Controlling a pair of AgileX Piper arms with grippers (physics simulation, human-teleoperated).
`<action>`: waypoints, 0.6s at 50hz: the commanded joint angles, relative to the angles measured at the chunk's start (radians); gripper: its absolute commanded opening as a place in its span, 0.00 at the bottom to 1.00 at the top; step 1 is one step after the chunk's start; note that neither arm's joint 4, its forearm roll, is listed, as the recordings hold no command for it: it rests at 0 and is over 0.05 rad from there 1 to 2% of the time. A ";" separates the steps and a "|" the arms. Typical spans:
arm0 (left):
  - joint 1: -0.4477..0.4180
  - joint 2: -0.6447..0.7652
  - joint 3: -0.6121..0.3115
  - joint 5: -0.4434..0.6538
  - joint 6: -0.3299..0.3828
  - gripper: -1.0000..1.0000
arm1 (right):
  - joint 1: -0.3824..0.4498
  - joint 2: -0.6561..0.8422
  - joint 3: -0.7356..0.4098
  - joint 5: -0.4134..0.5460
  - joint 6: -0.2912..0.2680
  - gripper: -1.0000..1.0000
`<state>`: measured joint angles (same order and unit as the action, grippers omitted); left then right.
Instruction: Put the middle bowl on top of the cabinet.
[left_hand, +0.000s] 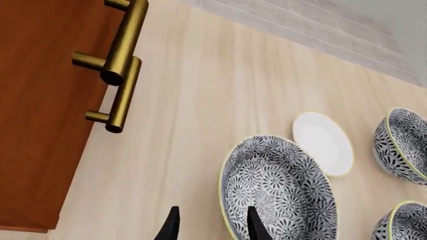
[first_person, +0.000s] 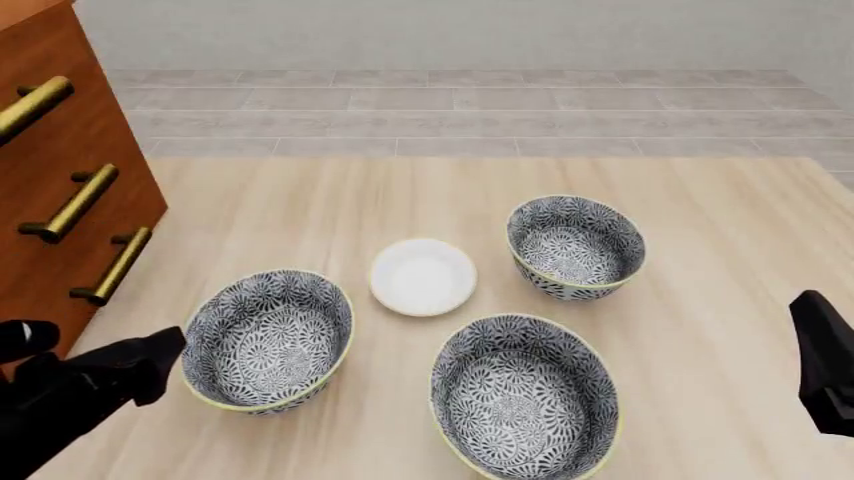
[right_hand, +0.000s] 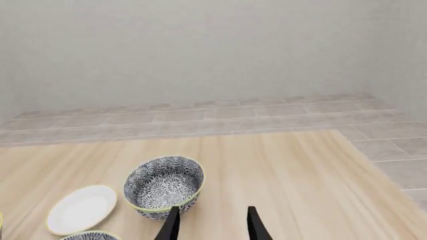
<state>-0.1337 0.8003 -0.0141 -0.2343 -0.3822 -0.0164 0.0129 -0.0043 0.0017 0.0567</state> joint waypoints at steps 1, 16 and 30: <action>-0.008 0.024 0.005 -0.026 -0.012 1.00 | -0.001 0.001 0.001 -0.001 0.001 1.00; -0.011 0.077 0.013 -0.080 -0.017 1.00 | -0.001 -0.002 -0.003 0.005 0.002 1.00; -0.013 0.119 0.014 -0.113 -0.025 1.00 | -0.002 0.002 -0.001 0.000 0.003 1.00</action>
<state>-0.1444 0.8946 -0.0017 -0.3260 -0.4011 -0.0181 0.0136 -0.0065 0.0035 0.0590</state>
